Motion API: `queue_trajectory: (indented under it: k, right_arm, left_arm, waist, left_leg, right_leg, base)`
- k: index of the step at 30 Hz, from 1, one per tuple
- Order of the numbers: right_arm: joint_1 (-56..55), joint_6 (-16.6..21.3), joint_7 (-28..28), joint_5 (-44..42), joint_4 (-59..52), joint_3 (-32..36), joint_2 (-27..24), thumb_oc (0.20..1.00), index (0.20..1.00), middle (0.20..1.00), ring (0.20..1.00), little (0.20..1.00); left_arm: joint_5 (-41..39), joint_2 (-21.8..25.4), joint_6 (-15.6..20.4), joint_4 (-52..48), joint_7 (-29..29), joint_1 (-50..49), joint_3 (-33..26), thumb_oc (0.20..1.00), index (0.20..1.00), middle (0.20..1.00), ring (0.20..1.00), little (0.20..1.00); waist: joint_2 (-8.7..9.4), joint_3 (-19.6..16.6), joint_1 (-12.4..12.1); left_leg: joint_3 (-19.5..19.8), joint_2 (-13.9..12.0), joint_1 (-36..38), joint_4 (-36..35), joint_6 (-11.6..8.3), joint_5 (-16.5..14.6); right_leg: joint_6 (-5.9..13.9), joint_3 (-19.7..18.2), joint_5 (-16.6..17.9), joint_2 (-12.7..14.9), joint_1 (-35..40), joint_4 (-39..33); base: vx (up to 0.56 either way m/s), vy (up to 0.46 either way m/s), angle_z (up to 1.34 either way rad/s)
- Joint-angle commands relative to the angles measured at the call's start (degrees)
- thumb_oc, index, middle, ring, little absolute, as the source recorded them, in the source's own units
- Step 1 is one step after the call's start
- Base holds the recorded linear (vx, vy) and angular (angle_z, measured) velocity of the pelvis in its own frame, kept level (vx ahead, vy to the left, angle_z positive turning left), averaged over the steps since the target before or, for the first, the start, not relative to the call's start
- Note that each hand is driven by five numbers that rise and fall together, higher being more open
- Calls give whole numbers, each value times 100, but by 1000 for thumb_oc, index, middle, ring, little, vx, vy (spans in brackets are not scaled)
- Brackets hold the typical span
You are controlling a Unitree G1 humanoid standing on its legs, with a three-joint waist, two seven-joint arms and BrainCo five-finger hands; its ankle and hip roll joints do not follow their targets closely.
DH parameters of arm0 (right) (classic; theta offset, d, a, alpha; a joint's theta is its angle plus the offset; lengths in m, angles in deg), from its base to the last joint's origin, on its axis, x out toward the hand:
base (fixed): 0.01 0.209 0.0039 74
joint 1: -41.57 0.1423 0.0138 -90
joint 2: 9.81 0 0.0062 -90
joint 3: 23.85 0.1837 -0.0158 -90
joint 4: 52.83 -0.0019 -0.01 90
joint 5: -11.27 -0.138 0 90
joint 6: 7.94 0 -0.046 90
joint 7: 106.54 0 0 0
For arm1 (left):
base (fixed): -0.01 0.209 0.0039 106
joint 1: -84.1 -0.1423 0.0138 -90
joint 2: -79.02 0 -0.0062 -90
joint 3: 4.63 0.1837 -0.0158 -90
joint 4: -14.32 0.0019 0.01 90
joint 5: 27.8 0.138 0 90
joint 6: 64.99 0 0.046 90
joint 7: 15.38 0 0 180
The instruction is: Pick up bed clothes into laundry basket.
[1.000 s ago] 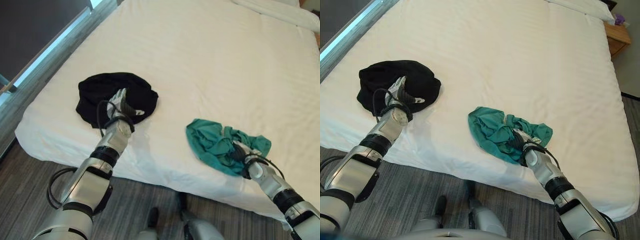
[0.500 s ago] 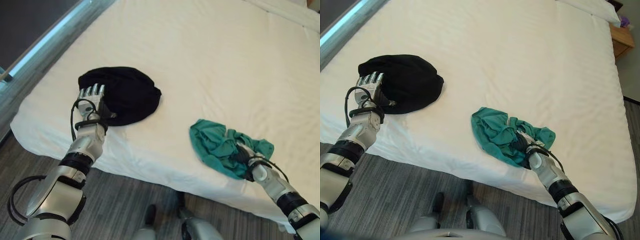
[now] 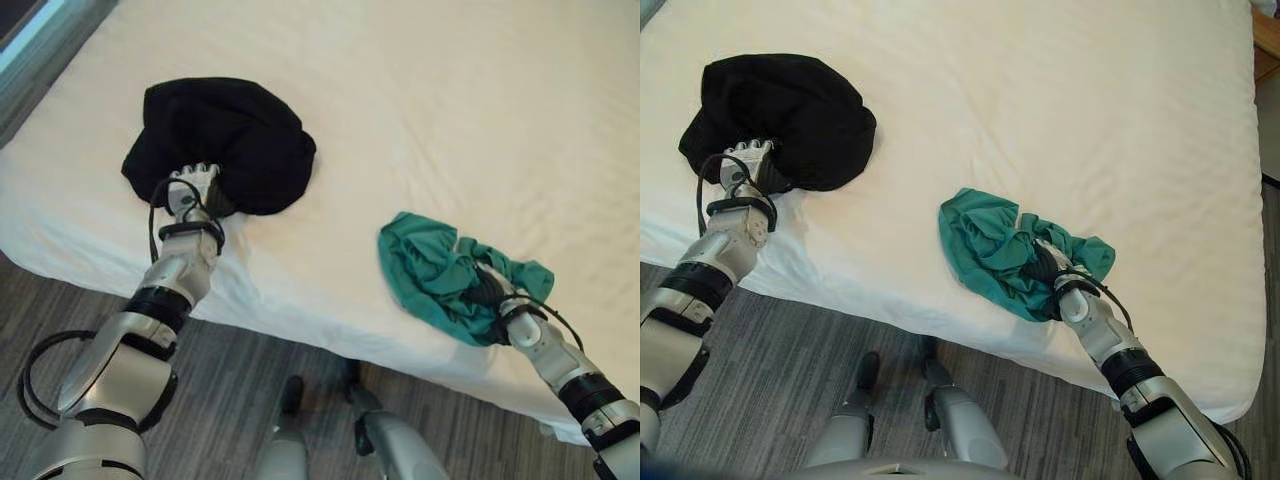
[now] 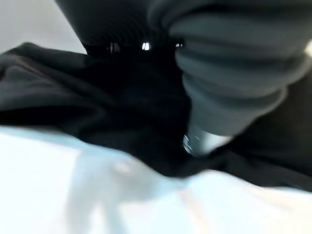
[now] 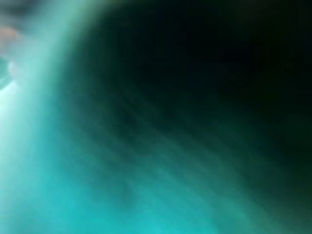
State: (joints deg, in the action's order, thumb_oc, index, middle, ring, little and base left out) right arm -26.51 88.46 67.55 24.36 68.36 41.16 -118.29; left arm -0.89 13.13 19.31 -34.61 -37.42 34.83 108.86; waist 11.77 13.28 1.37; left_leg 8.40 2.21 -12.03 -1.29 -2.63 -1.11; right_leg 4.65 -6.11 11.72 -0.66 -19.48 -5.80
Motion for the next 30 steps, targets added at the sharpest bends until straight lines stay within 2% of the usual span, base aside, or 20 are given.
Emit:
queue_trajectory:
  k: [1,2,4,5,8,10,14,16,21,22,25,27,28,30]
  right_arm:
    - [-1113,-479,624,-249,209,-309,220,200,200,200,200,200]
    - [-1797,-336,758,-1791,-530,757,384,200,200,200,200,200]
    - [-1807,-341,760,-1793,-542,757,380,200,200,200,200,200]
    - [-2246,-137,1010,-2967,-893,1269,673,200,200,200,200,200]
    - [-2699,-110,1225,-3589,-1656,1659,737,200,200,200,200,200]
    - [-3067,-133,1446,-4332,-2548,1929,1042,200,200,200,200,200]
    - [-3141,-208,1486,-4618,-2879,1932,1176,200,200,200,200,200]
    - [-3359,-252,1483,-4591,-3085,2051,1308,200,200,200,200,200]
    - [-3440,-278,1410,-4431,-3060,2025,1389,200,200,200,200,200]
    - [-3033,-158,452,-4271,-2487,3716,1395,200,200,200,200,200]
    - [-3030,-109,362,-4223,-2491,3818,1361,200,200,200,200,200]
    - [-2764,47,284,-4273,-2407,3715,1317,200,200,200,200,200]
    - [-2626,72,240,-4263,-2416,3635,1250,200,200,200,200,200]
    - [-2461,160,172,-4282,-2471,3580,1169,200,200,200,200,200]
  left_arm:
    - [-1524,-671,428,16,619,-1183,-281,200,200,200,200,200]
    - [-3532,-1107,921,-890,1111,-2612,-1238,200,200,200,200,200]
    - [-3532,-1106,914,-903,1112,-2625,-1241,200,200,200,200,200]
    - [-4297,-1278,1062,-1543,1414,-3355,-1477,200,200,200,200,200]
    - [-4778,-1310,1095,-2191,1684,-4010,-1683,200,200,200,200,200]
    - [-5098,-1437,1079,-3165,1997,-4908,-1998,200,200,200,200,200]
    - [-5168,-1650,1068,-3465,2069,-5098,-2011,200,200,200,200,200]
    - [-5420,-1979,1014,-3617,2132,-5247,-1965,200,200,200,200,200]
    - [-5300,-2023,938,-3787,2299,-5325,-1760,200,200,200,200,200]
    - [-4868,-1917,1117,-3781,1645,-4963,-3030,200,200,200,200,200]
    - [-4863,-1931,1130,-3764,1659,-4970,-3074,200,200,200,200,200]
    - [-4827,-1828,1227,-3835,1502,-4810,-3147,200,200,200,200,200]
    - [-4850,-1804,1280,-3922,1409,-4720,-3200,200,200,200,200,200]
    - [-4852,-1823,1391,-4021,1181,-4591,-3347,200,200,200,200,200]
  waist:
    - [-555,345,-48]
    - [-691,163,-73]
    - [-688,142,-64]
    - [-771,-52,-87]
    - [-851,-263,-98]
    - [-987,-645,-218]
    - [-1050,-781,-294]
    - [-1080,-962,-335]
    - [-1119,-1124,-382]
    - [-964,-1050,120]
    - [-947,-1032,142]
    - [-875,-836,91]
    - [-834,-717,1]
    - [-814,-646,-169]
  left_leg:
    - [14,-118,-220,-371,36,576]
    - [-8,-75,67,-371,52,492]
    - [-4,-68,39,-371,50,515]
    - [-14,-68,245,-371,42,475]
    - [7,-53,476,-371,40,441]
    - [-9,-43,974,-371,71,405]
    - [-52,-27,1221,-371,75,377]
    - [-58,-6,1363,-371,78,342]
    - [-26,16,1567,-359,134,285]
    - [-524,-431,1601,-367,97,128]
    - [-536,-475,1631,-219,76,64]
    - [-177,-383,1342,567,32,-170]
    - [246,-253,1157,796,-1,-101]
    - [1564,202,1068,989,101,-233]
  right_leg:
    - [241,200,-544,-115,320,130]
    - [225,198,-631,-72,577,150]
    - [227,202,-612,-64,555,143]
    - [216,230,-682,-11,743,174]
    - [206,277,-765,32,975,220]
    - [201,417,-937,100,1392,463]
    - [202,495,-1031,171,1642,565]
    - [185,590,-1115,211,1862,542]
    - [142,638,-1198,213,2105,525]
    - [210,-161,-804,354,1872,234]
    - [183,-210,-830,326,1904,244]
    - [145,-460,-838,246,1806,320]
    - [137,-728,-754,180,1661,423]
    - [220,-1509,-606,-26,1323,677]
  base:
    - [75,72,-14]
    - [72,52,-8]
    - [70,38,-8]
    - [101,38,-4]
    - [74,20,8]
    - [75,17,17]
    - [4,0,3]
    - [45,-18,8]
    - [32,-26,3]
    - [0,0,0]
    - [25,-26,-14]
    - [-95,-33,-27]
    - [-150,20,-29]
    - [-78,80,-128]
